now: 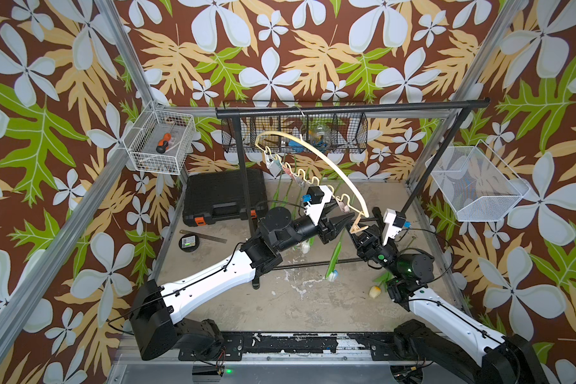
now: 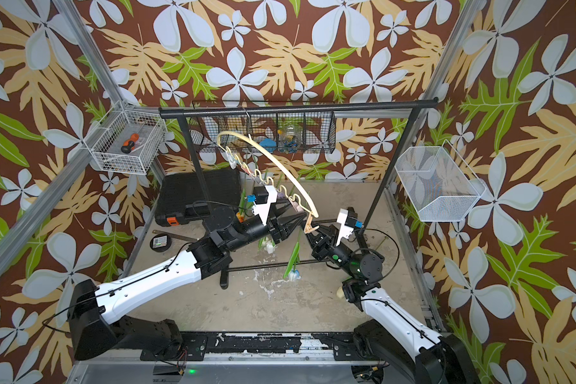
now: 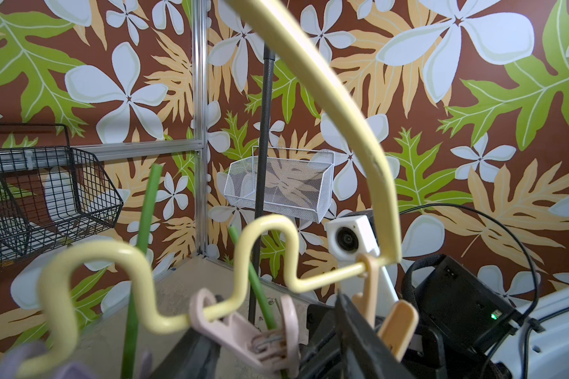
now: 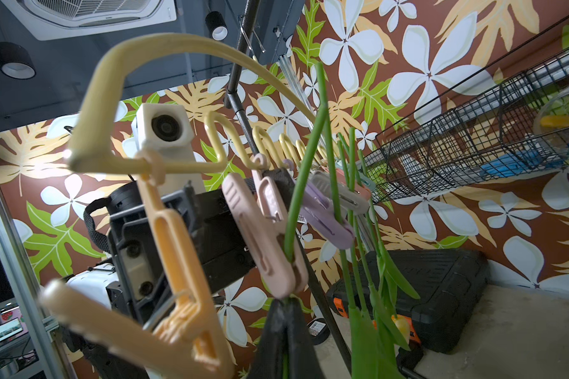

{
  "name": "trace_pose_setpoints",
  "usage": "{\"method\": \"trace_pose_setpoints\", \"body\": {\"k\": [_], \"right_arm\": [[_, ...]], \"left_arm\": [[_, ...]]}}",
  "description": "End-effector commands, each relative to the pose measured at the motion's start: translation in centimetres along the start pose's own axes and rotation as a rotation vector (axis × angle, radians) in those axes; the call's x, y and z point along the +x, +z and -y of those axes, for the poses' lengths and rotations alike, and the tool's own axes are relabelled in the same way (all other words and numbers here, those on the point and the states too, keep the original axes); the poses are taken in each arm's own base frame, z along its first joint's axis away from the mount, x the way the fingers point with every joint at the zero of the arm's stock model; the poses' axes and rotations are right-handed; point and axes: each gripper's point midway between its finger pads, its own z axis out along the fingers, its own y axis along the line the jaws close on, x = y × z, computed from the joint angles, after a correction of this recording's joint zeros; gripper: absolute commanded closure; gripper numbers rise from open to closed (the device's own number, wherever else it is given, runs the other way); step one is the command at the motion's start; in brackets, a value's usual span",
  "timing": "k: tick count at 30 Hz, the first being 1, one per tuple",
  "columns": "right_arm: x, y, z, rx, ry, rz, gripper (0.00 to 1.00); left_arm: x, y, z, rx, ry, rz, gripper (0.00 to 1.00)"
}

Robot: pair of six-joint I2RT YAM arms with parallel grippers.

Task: Dry the flowers on a clothes hanger
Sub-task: Clamp the flower onto the hanger.

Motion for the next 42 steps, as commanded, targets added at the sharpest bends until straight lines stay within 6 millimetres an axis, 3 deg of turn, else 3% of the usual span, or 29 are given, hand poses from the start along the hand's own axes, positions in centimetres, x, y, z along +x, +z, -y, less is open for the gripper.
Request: {"method": "trace_pose_setpoints", "body": {"k": [1, 8, 16, 29, 36, 39, 42], "right_arm": [[-0.6, 0.2, 0.0, 0.017, -0.033, 0.010, 1.00], [0.1, 0.1, 1.5, 0.093, -0.035, -0.023, 0.93], [0.9, -0.6, 4.6, 0.285, -0.027, -0.080, 0.62], [1.0, -3.5, 6.1, 0.479, -0.085, -0.126, 0.52], [1.8, -6.8, 9.4, 0.762, -0.030, -0.196, 0.49], [2.2, -9.9, 11.2, 0.936, 0.006, -0.173, 0.26], [1.9, -12.3, 11.9, 1.041, -0.007, -0.127, 0.21]], "left_arm": [[-0.6, -0.3, 0.0, -0.009, 0.023, 0.015, 0.37], [-0.6, -1.1, -0.3, -0.035, 0.037, 0.007, 0.33], [-0.1, -2.1, -0.9, -0.081, 0.051, -0.017, 0.31], [1.4, -3.2, -3.1, -0.213, 0.052, -0.087, 0.29], [2.8, -4.6, -3.3, -0.232, 0.078, -0.131, 0.28], [3.2, -5.4, -3.2, -0.237, 0.072, -0.147, 0.27], [3.3, -6.4, -3.3, -0.255, 0.062, -0.152, 0.27]]}}
